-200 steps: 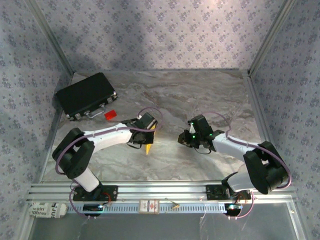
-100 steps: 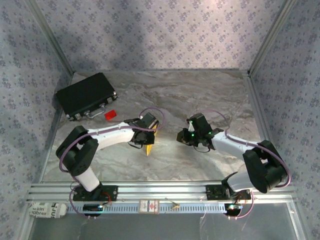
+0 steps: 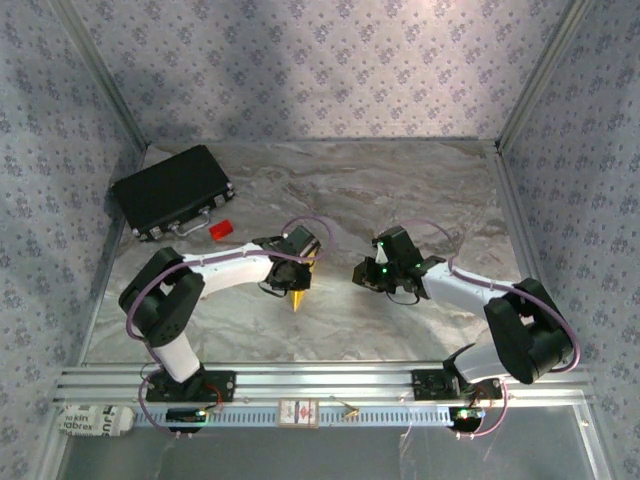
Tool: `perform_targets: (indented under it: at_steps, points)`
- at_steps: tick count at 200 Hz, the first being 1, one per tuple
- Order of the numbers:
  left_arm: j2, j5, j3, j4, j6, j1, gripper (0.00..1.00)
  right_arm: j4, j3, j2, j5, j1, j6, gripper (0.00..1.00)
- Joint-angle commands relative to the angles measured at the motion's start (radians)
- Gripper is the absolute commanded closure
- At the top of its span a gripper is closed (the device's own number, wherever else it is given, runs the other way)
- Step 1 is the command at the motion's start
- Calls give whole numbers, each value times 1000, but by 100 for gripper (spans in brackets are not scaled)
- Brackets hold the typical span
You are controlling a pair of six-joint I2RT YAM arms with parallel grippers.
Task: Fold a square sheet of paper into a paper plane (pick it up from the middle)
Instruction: Move the paper plane to the center of the table.
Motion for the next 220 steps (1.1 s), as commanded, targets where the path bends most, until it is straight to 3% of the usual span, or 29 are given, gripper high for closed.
perform_targets:
  at_steps: [1, 142, 220]
  points:
    - [9, 4, 34, -35, 25, -8, 84, -28, 24, 9, -5, 8, -15, 84]
    - [89, -45, 42, -52, 9, -39, 78, -43, 26, -1, 4, 11, -28, 84]
    - [184, -144, 159, -155, -165, -97, 69, -77, 29, -48, 19, -24, -77, 84]
